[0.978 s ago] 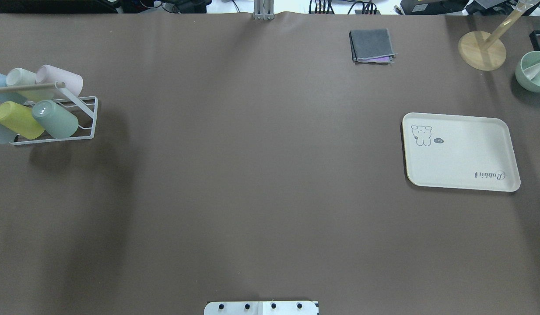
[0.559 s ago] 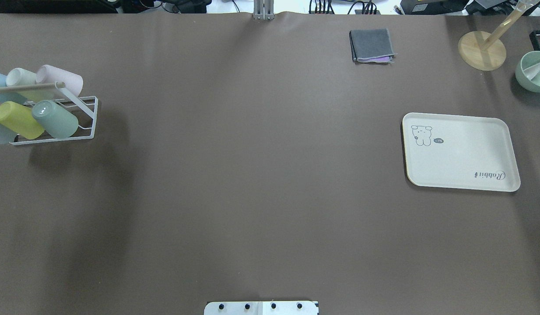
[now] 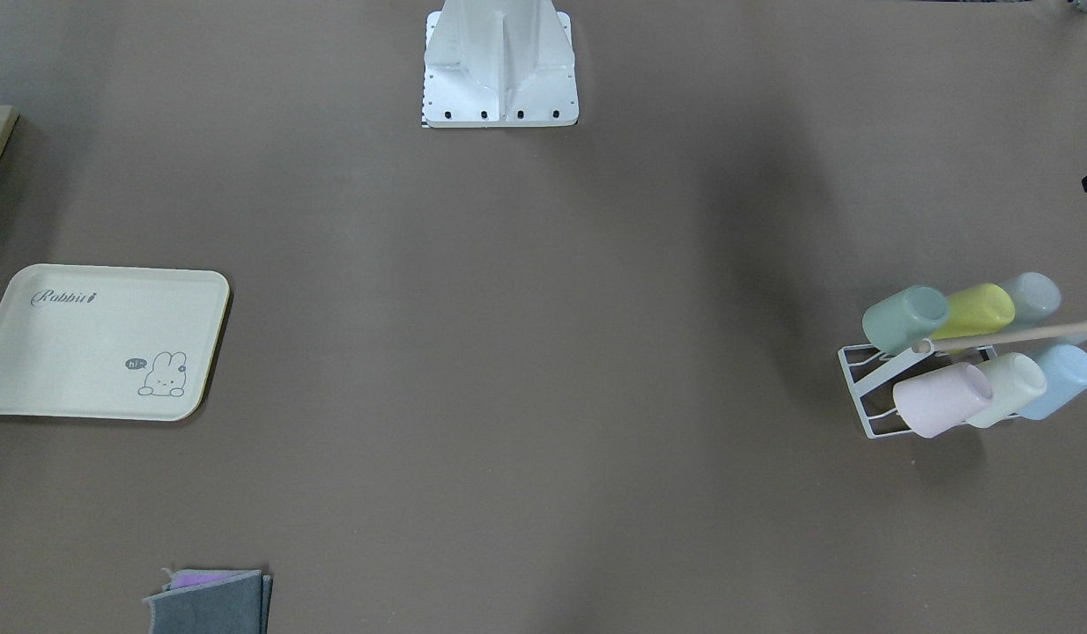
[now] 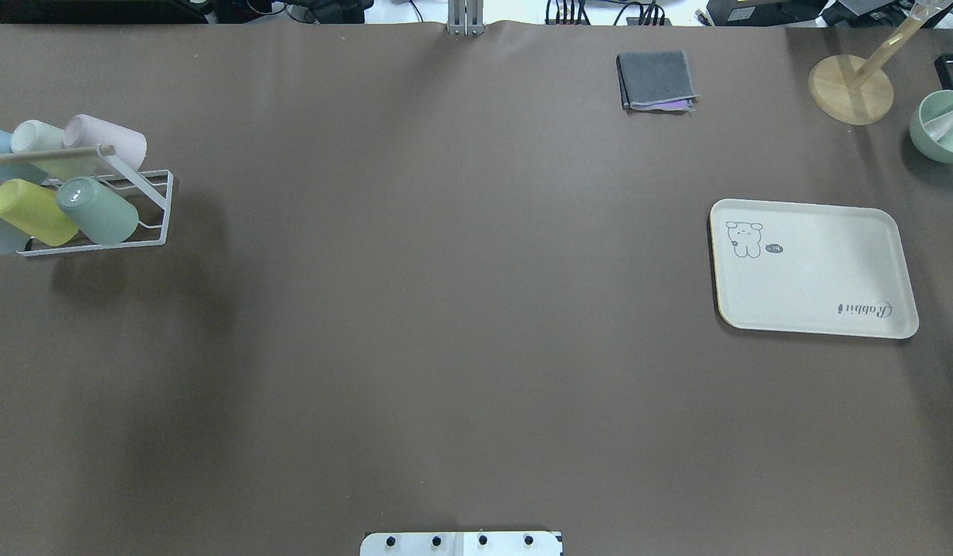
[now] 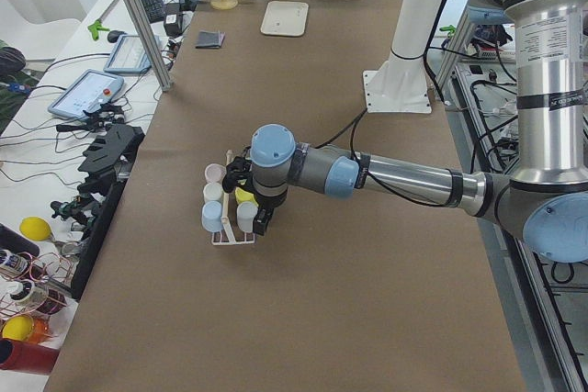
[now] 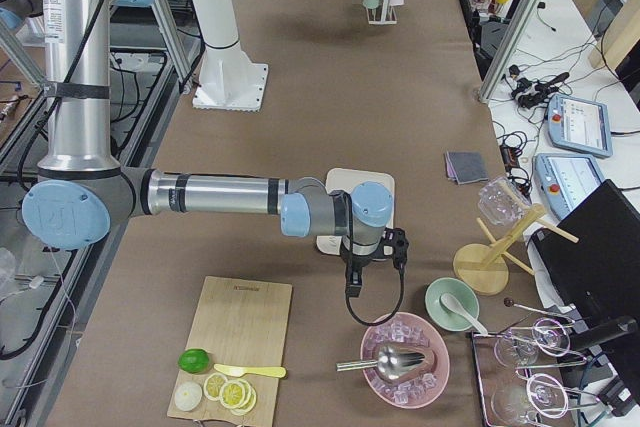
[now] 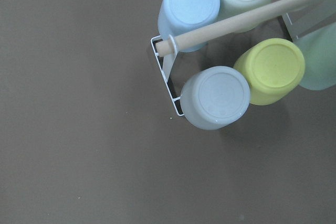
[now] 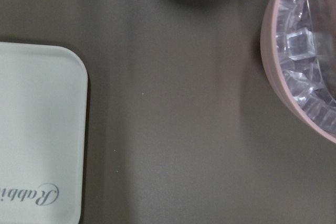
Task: Pick up and place green cup on tray
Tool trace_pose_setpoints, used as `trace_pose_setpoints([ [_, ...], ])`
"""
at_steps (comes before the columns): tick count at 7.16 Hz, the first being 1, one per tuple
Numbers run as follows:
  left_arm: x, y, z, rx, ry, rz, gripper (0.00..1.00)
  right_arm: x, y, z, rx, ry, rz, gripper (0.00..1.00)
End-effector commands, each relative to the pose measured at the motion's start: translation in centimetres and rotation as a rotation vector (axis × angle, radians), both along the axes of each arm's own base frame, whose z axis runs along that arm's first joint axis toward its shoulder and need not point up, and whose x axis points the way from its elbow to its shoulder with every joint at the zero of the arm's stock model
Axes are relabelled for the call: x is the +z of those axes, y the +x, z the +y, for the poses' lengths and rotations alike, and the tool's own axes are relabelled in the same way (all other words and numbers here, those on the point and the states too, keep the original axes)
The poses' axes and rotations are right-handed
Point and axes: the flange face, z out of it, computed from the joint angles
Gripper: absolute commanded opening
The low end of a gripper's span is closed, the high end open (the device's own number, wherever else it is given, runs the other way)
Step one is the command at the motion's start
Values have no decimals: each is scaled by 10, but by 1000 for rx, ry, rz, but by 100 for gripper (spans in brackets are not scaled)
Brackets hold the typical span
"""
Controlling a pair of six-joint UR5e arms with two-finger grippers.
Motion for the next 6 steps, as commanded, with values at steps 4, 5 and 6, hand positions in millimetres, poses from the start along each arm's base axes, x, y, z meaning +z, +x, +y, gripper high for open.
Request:
trace_pose_setpoints([
  [4, -103, 90, 1, 178, 142, -73, 99, -25, -92, -35, 20, -9, 4, 100],
  [5, -121, 112, -1, 214, 144, -124, 98, -25, -113, -35, 8, -28, 8, 98],
  [6, -139, 132, -1, 241, 164, -195, 99, -22, -123, -41, -4, -38, 10, 95],
])
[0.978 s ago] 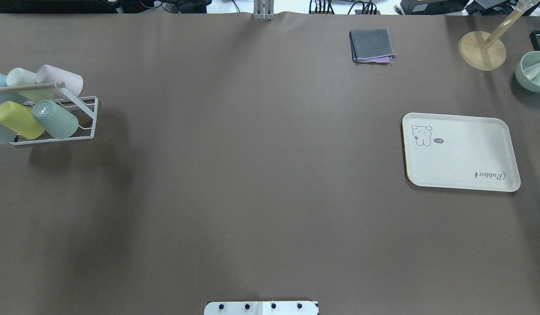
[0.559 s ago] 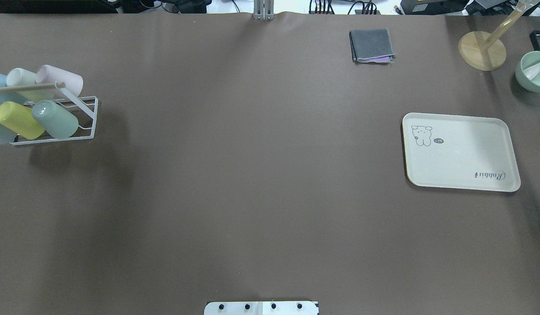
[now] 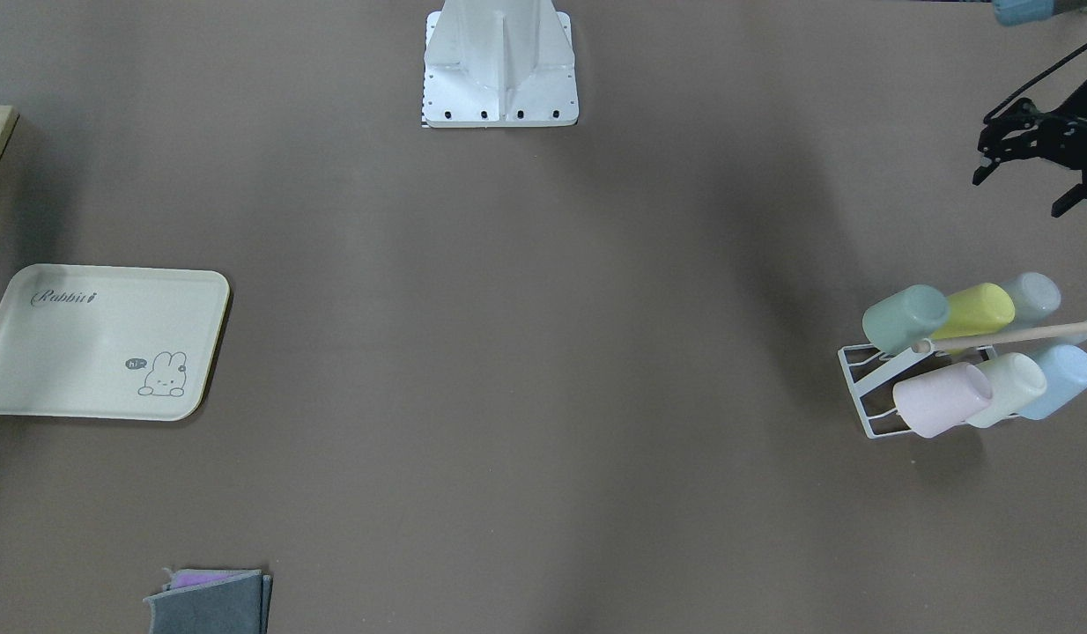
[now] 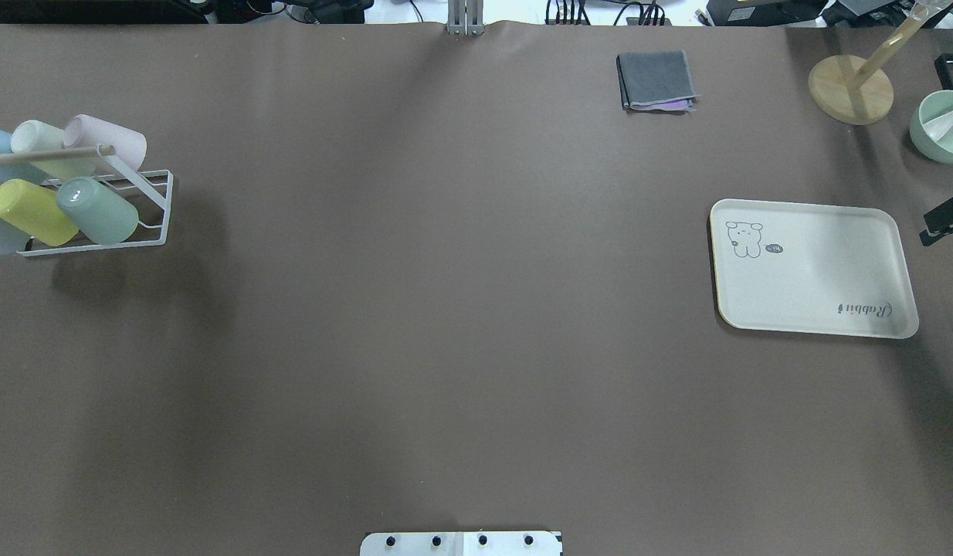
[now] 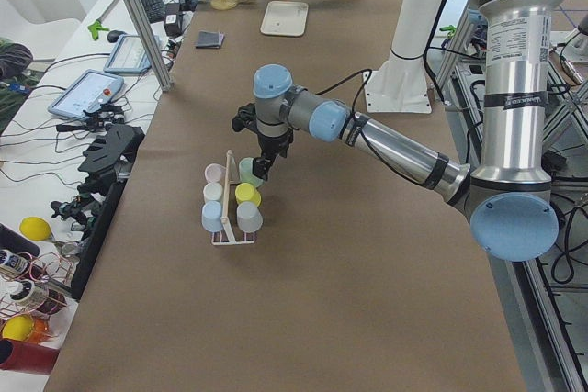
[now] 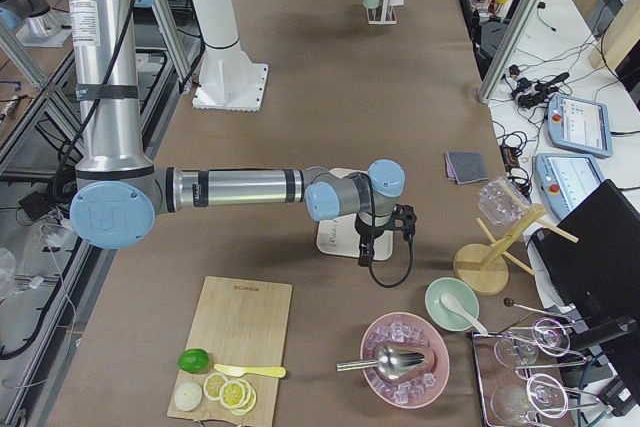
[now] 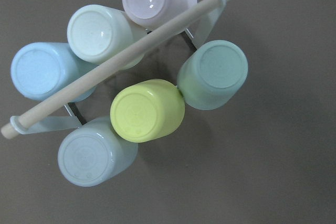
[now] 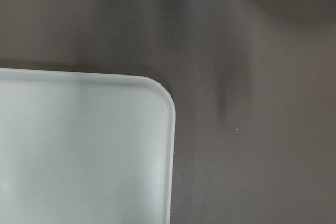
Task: Pick up and place green cup on tray
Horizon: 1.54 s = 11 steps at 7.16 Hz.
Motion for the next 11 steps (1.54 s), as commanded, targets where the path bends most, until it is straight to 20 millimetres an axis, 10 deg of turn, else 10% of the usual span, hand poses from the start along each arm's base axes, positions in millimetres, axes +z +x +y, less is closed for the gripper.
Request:
trace_pose_setpoints([
  [1, -25, 47, 9, 75, 6, -173, 98, 18, -18, -4, -14, -45, 6, 95],
  [3, -77, 63, -11, 151, -4, -311, 98, 38, -24, -7, -17, -108, -17, 86],
  [8, -99, 157, -12, 373, 314, -709, 98, 66, -35, -15, -22, -140, -74, 75],
  [10, -107, 175, -21, 549, 507, -903, 98, 64, -43, -25, -1, -151, -79, 59],
  [11, -105, 185, -21, 603, 572, -1009, 98, 62, -46, -25, -1, -155, -85, 22],
])
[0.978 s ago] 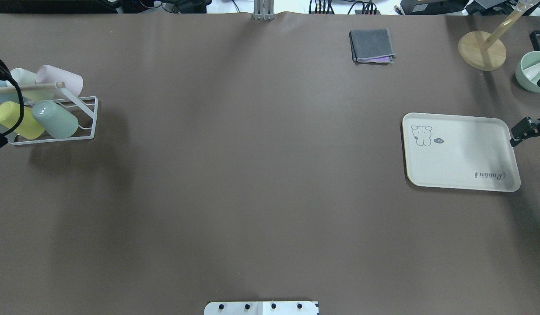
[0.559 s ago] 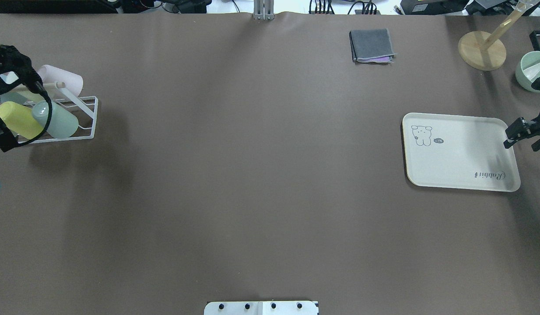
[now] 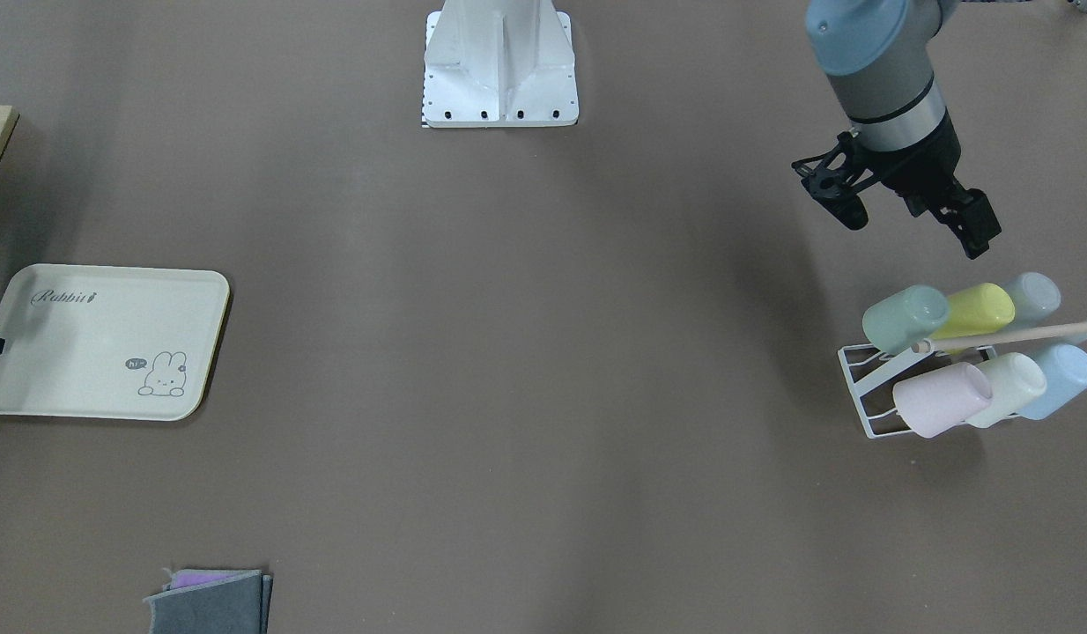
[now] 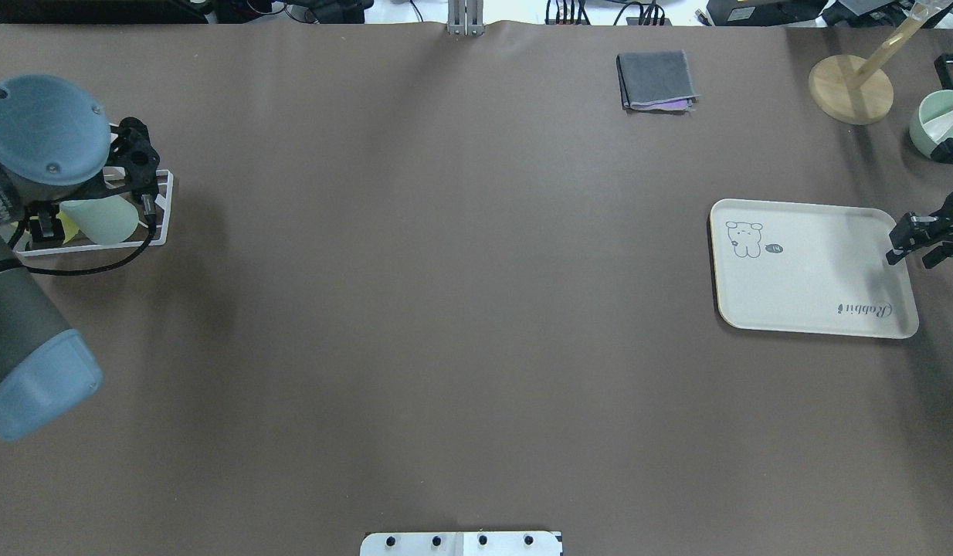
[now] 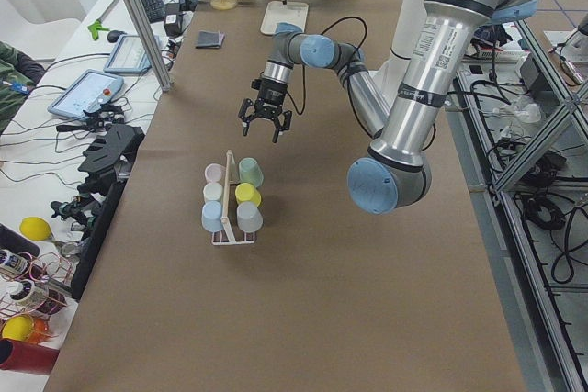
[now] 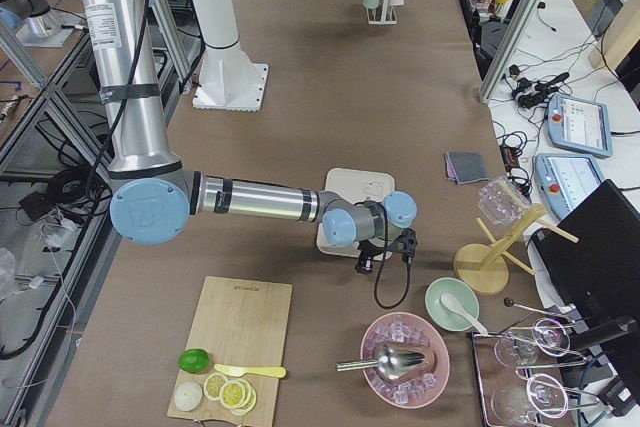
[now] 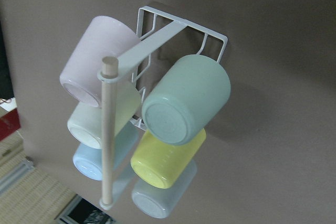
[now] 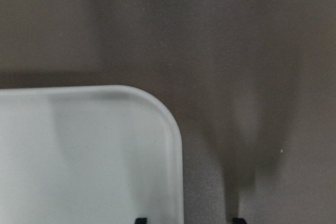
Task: Pick up and place green cup on tray
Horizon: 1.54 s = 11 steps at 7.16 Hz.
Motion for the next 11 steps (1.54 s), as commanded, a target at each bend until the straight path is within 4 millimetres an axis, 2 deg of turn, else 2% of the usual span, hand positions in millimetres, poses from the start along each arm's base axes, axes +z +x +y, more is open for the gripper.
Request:
trace_pose_setpoints([
  [1, 4, 19, -6, 130, 144, -240, 98, 3, -3, 3, 2, -11, -4, 0],
  [2, 14, 29, -8, 202, 137, -301, 98, 4, -3, 3, 4, -14, -3, 0],
  [3, 18, 47, 1, 286, 151, -355, 98, 2, -3, 1, 1, -8, -7, 0],
  [4, 22, 63, 1, 359, 184, -450, 98, -8, -4, -2, -2, 10, -21, 0],
  [6, 49, 105, 18, 467, 186, -554, 98, -45, -13, -6, -19, 30, -122, 0],
  [8, 78, 129, 22, 516, 163, -626, 98, -126, -51, -45, -12, 3, -252, 0],
  [9, 84, 133, 22, 524, 159, -644, 98, -160, -88, -52, -26, 2, -274, 0],
  [10, 92, 135, 20, 526, 156, -667, 98, -207, -134, -56, -89, -29, -343, 0],
  [11, 102, 139, 19, 531, 144, -685, 98, -241, -174, -53, -102, -63, -347, 0],
])
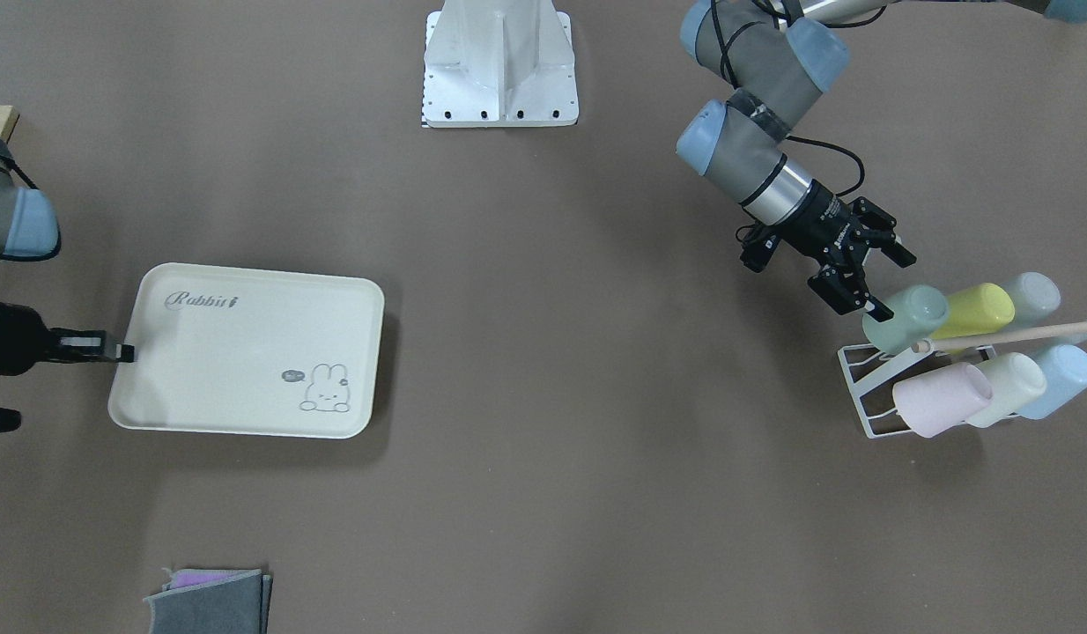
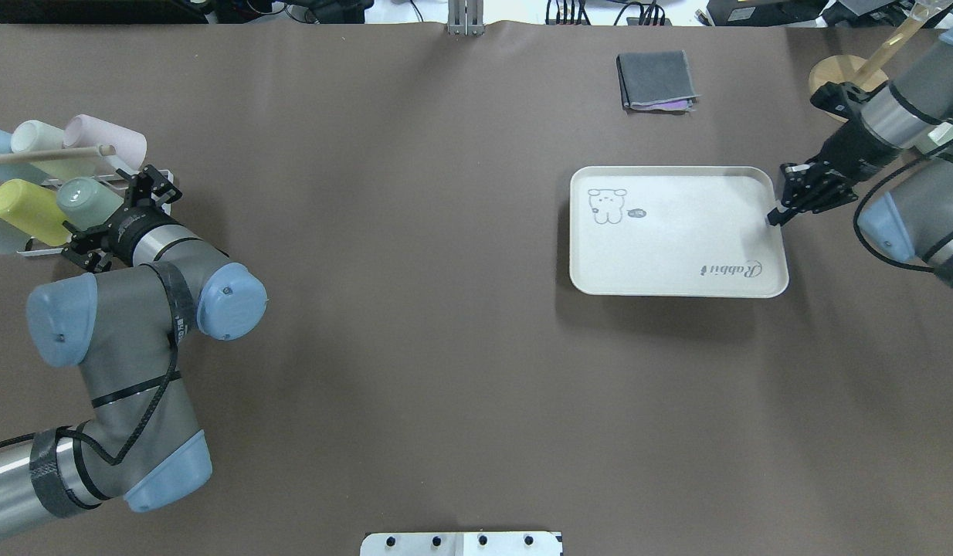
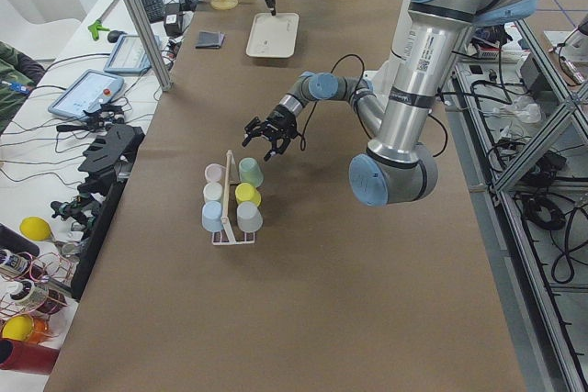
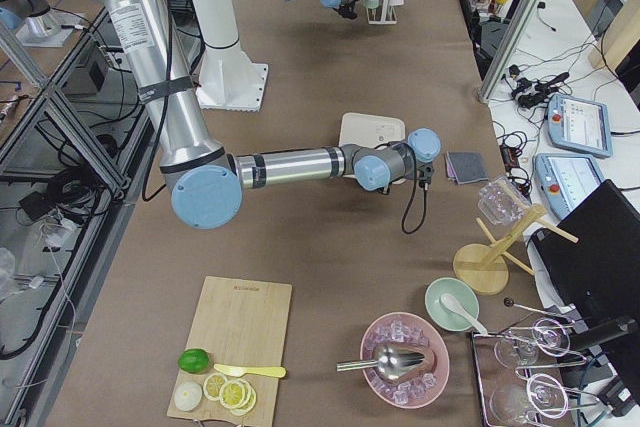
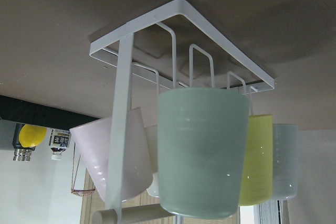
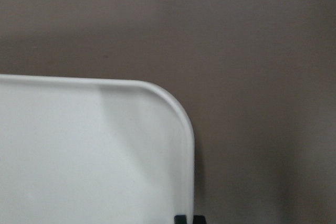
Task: Pick up and place green cup on tray
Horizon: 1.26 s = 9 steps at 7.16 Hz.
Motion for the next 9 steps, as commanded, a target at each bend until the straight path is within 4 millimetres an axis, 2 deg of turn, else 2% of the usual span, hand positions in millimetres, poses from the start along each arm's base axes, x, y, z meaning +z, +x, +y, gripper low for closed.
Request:
trace_pose_setpoints([
  [1, 21, 10, -4, 4, -8, -32, 98, -88, -88, 2, -62, 10, -32, 0],
  [4, 51, 26, -12, 6, -12, -41, 98, -162, -200, 48, -58, 115, 53, 0],
  [6, 62, 30, -14, 6, -17, -52, 98, -182, -235, 68, -63, 212, 27, 0],
  [9, 76, 36, -16, 8, -21, -61, 98, -196, -251, 79, -56, 246, 1, 0],
])
